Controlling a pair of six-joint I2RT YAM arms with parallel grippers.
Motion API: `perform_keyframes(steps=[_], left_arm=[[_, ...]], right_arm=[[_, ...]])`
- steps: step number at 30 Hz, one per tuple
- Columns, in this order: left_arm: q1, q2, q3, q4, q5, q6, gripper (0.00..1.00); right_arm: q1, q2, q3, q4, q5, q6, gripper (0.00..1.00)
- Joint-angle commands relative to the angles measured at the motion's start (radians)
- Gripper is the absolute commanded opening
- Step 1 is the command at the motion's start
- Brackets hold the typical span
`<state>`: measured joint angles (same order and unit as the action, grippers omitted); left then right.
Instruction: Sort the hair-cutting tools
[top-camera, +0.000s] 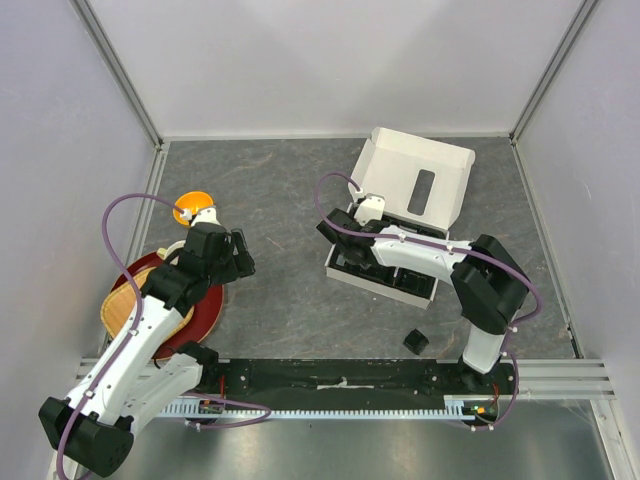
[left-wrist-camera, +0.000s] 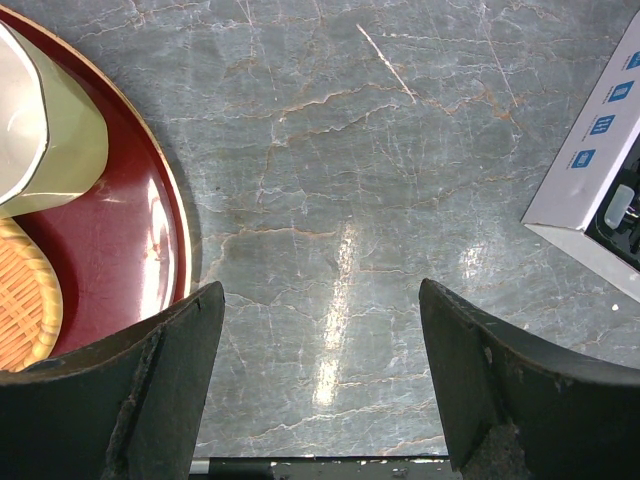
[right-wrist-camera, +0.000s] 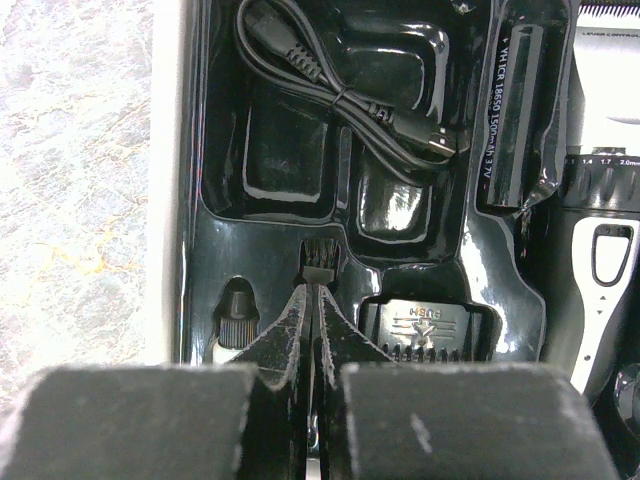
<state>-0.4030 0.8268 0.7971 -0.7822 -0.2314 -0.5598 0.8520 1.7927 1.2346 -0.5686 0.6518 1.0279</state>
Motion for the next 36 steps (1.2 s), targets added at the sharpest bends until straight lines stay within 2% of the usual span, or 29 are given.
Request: perform_keyframes(steps=[1,11,14,18,22,25,32,36], left_arm=[[0.006,0.003,0.002,0.038,0.010,0.026,0.85],[0.006,0.002,0.002,0.040,0.014,0.029,0.85],[0.006,0.002,0.002,0.041,0.015,0.028,0.85],[0.006,-0.002,0.001,0.046,0.039,0.038,0.86],[0.006,-0.015,-0.010,0.066,0.079,0.060,0.88],[0.004,-0.011,-0.007,0.078,0.144,0.093,0.90],[0.004,0.047,0.013,0.118,0.472,0.133,0.89],[-0.019,0.064,-0.035,0.210,0.657,0.117,0.89]], right_arm=[[-0.005,0.019,-0.012,0.019,-0.007,0.011,0.04],[-0.008,-0.016,0.029,0.013,0.000,-0.022,0.05],[-0.008,-0.042,0.071,-0.004,0.015,-0.046,0.11],[-0.010,-0.084,0.121,-0.053,0.040,-0.080,0.24],[-0.019,-0.167,0.100,-0.097,0.048,-0.098,0.34],[-0.021,-0.272,0.048,-0.123,0.039,-0.098,0.39],[-0.021,-0.424,-0.096,-0.246,0.008,-0.129,0.45],[-0.019,-0.530,-0.179,-0.298,-0.030,-0.115,0.50]])
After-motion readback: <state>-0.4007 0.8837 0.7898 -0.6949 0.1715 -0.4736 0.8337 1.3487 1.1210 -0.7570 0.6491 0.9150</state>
